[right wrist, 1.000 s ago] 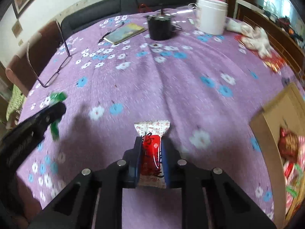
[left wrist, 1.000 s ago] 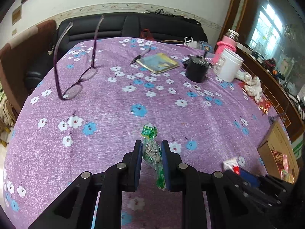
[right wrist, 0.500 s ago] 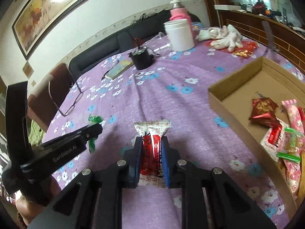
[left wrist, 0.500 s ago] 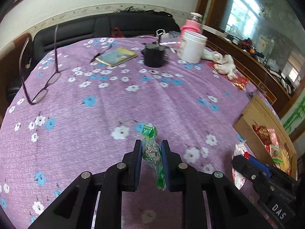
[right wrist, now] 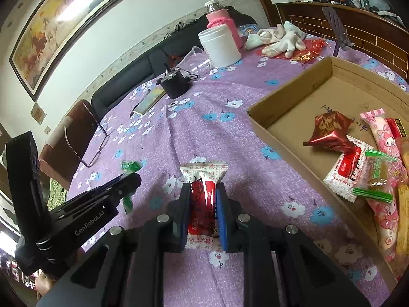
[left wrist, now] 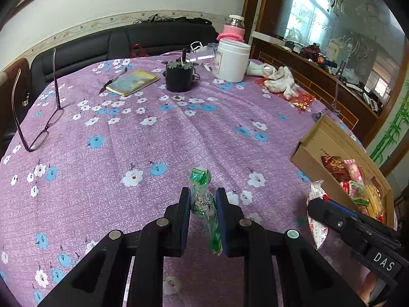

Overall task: Organize snacks
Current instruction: 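Carry the candy and sachet over the tray and open both grippers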

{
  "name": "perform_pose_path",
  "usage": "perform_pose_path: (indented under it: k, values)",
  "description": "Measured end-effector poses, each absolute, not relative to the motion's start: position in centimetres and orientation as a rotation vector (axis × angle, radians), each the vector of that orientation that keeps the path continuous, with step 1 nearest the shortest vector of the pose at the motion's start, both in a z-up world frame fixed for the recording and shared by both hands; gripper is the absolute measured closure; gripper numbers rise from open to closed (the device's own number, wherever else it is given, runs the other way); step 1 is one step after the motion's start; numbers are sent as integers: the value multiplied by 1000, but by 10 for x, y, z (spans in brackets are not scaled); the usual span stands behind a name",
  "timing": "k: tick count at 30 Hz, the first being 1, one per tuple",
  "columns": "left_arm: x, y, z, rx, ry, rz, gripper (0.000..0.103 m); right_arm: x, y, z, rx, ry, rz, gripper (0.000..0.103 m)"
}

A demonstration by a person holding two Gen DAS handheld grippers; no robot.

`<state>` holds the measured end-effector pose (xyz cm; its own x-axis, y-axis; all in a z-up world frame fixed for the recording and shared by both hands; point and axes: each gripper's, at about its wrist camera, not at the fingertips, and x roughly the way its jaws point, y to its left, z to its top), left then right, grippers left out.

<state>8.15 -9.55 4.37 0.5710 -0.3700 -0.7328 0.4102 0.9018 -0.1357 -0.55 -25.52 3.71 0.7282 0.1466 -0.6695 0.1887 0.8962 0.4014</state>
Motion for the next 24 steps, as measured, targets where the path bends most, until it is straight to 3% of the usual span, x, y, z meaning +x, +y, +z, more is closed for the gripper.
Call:
perform_pose_path:
  k: [24]
  values:
    - [48, -126, 55, 148, 790, -536, 83, -53, -293, 69, 510, 672, -51, 85]
